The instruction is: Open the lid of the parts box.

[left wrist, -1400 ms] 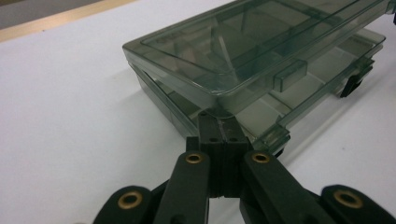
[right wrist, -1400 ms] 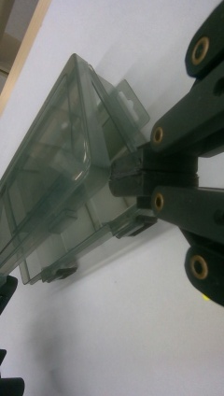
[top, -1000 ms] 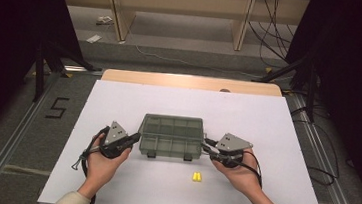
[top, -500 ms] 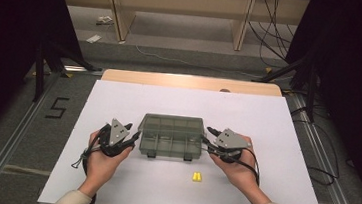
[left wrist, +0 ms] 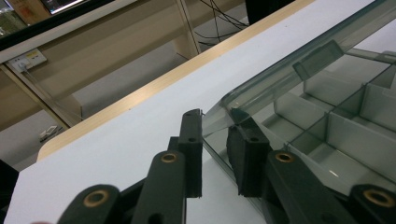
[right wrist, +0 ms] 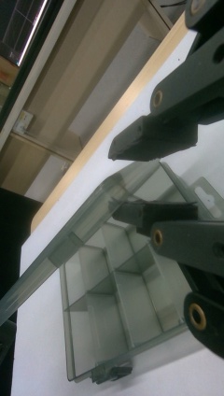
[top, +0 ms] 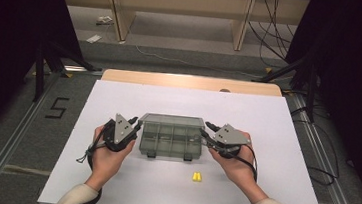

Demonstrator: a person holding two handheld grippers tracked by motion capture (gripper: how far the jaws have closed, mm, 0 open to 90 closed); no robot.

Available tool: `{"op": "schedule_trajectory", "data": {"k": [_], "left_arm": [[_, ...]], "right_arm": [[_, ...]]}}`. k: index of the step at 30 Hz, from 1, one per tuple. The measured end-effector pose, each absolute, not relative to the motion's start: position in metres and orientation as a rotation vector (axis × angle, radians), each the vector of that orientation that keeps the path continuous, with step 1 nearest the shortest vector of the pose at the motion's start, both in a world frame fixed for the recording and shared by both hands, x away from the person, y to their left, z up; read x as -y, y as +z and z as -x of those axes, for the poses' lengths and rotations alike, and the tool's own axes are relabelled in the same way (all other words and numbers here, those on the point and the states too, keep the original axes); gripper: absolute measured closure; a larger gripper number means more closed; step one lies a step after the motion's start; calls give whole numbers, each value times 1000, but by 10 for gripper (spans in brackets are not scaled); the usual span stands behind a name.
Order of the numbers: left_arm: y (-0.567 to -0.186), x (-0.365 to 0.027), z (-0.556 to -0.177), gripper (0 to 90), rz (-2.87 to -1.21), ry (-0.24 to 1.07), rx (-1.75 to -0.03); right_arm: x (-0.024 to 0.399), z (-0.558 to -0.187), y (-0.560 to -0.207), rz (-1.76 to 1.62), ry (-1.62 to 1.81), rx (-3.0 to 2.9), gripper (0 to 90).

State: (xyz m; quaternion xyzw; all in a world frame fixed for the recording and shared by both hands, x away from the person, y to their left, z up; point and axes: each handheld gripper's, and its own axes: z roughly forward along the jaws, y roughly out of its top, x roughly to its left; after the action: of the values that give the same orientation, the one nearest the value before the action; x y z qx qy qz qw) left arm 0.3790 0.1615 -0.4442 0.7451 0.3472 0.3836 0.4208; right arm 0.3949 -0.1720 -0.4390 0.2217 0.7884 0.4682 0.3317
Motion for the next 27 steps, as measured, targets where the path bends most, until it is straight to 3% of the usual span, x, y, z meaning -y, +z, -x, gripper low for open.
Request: {"op": "schedule_trajectory", "data": {"k": [27], "left_arm": [[-433, -152, -391, 838, -1803, 1040, -896]], "right_arm": [[165, -404, -429, -616, 1203, -1971, 806]]}}
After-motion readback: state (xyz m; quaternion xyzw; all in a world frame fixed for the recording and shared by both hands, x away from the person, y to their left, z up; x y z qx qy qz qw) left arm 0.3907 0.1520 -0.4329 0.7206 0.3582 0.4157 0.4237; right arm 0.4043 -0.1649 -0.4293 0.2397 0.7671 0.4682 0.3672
